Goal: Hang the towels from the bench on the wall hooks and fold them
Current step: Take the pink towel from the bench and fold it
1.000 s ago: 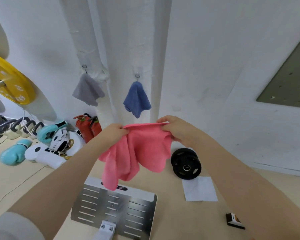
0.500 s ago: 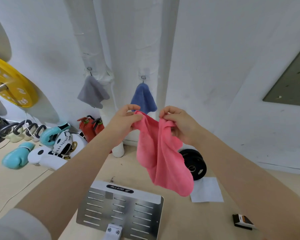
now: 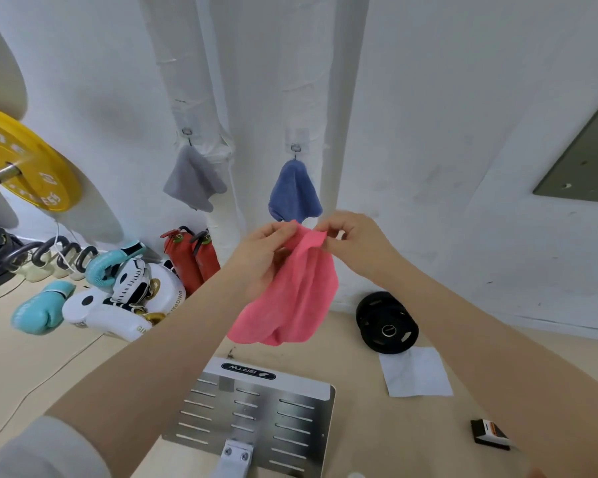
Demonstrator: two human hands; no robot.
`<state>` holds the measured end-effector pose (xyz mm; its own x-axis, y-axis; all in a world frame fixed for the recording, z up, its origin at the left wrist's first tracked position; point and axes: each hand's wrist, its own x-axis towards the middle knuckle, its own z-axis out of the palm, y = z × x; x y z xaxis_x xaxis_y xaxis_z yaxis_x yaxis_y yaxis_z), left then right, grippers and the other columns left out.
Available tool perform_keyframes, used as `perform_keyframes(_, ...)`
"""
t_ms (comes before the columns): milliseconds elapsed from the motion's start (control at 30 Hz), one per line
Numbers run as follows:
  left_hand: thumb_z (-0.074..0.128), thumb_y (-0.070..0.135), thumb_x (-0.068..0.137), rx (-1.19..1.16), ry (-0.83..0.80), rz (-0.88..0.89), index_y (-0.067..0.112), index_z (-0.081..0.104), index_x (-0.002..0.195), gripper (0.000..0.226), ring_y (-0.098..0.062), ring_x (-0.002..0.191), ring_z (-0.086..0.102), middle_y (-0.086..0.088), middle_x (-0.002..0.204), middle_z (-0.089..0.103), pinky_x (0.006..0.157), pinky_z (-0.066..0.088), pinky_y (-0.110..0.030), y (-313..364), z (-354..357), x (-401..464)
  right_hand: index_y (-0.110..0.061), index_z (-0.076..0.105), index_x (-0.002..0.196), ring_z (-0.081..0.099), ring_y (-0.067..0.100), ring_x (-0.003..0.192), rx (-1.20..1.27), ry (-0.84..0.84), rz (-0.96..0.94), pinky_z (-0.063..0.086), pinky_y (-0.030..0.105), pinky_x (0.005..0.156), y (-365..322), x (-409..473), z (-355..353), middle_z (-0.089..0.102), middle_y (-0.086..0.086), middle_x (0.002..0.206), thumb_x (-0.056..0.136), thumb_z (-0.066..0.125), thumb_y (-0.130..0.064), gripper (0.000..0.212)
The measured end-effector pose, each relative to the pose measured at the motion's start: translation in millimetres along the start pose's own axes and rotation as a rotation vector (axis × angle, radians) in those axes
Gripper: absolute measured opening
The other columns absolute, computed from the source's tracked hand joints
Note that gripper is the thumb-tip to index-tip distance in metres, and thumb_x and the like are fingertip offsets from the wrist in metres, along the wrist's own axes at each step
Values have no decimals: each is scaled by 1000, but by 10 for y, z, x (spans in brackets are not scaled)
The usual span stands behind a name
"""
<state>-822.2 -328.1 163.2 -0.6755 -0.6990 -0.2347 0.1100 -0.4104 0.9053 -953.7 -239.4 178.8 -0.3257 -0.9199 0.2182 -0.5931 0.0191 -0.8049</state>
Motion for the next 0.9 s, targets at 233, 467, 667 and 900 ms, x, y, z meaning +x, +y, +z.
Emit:
perform_keyframes(233, 56, 16, 91, 74, -25, 17, 10, 64, 90, 10, -10, 63, 60, -4, 76, 63, 60, 51, -19, -6, -91, -47, -19, 52, 74, 42, 9, 61, -107, -172, 10, 34, 19, 57, -152, -72, 171, 49, -3, 67, 97, 43, -23, 25)
perform_keyframes(467, 51, 13, 92, 97, -95, 49, 3, 63, 111, 24, -16, 83, 66, -9, 97, 69, 75, 54, -24, 13, -181, -102, -20, 57, 76, 52, 7, 69, -38, 114, -10, 41, 14, 66, -177, -42, 323, 62, 2, 78, 86, 62, -27, 13)
perform_keyframes(667, 48, 14, 93, 110, -120, 26, 8, 66, 102, 21, -13, 75, 62, -5, 86, 67, 70, 54, -22, 51, -217, -116, -26, 51, 70, 50, -9, 61, -13, 111, -38, 38, 4, 65, -205, 1, 337, 62, -10, 100, 87, 62, -22, 21)
perform_keyframes(900, 43, 20, 97, 127, -129, -1, 5, 67, 94, 28, -16, 81, 61, -9, 89, 65, 78, 53, -27, 122, -259, -101, -21, 50, 71, 47, 0, 53, 12, 85, -14, 36, 10, 56, -221, 52, 389, 53, -9, 66, 89, 60, -25, 21)
